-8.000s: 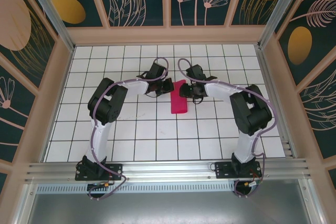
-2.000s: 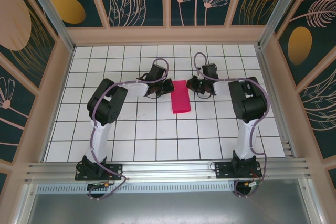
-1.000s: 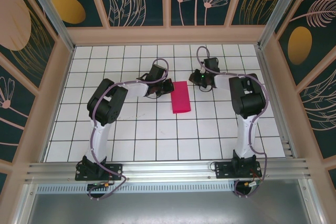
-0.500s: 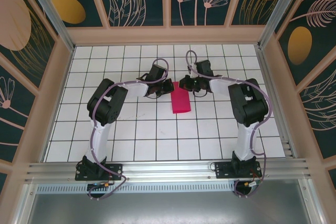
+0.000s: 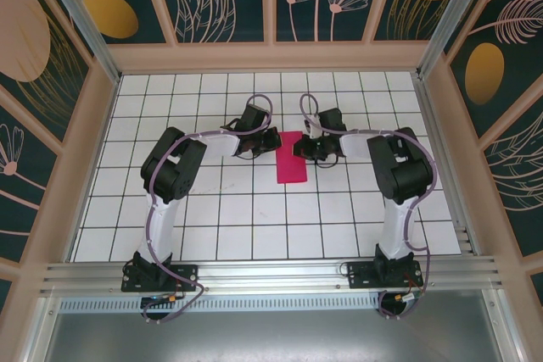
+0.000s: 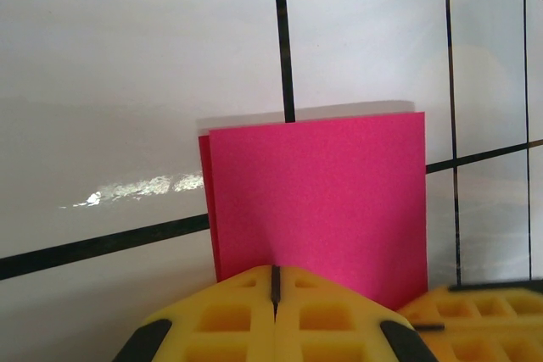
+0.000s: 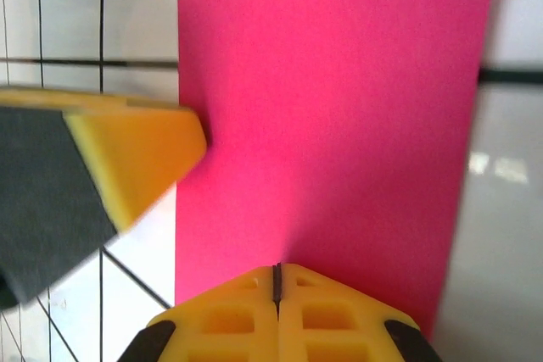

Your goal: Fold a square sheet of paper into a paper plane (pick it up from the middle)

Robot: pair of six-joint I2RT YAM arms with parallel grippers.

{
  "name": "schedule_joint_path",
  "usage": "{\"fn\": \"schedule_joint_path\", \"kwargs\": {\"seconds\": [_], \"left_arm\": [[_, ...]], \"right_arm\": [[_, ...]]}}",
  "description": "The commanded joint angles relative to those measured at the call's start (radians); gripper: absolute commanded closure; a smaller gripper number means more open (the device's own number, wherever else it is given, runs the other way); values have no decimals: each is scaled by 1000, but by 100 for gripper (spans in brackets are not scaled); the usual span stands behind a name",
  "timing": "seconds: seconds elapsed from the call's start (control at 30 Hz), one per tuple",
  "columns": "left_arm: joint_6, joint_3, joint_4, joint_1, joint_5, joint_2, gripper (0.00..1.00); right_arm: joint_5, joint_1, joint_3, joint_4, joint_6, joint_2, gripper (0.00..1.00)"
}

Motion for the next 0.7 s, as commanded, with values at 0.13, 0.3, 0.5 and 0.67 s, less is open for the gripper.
{"fn": "schedule_joint_path", "kwargs": {"seconds": [0.13,0.3,0.5,0.67], "left_arm": [[12,-82,-256,13,-167,136,100],[15,-77,-258,13,-170,133,100],[42,-11,-275,13,-149,108,100],[73,116,-301,14,-101,36,90]], "right_arm": [[10,2,-221,-127,-14,-162,100],[7,19,-297,-117,-9,-222,100],[24,29,-318,-75,18,-240,100],[75,98,-304,25,146,-210,100]]}}
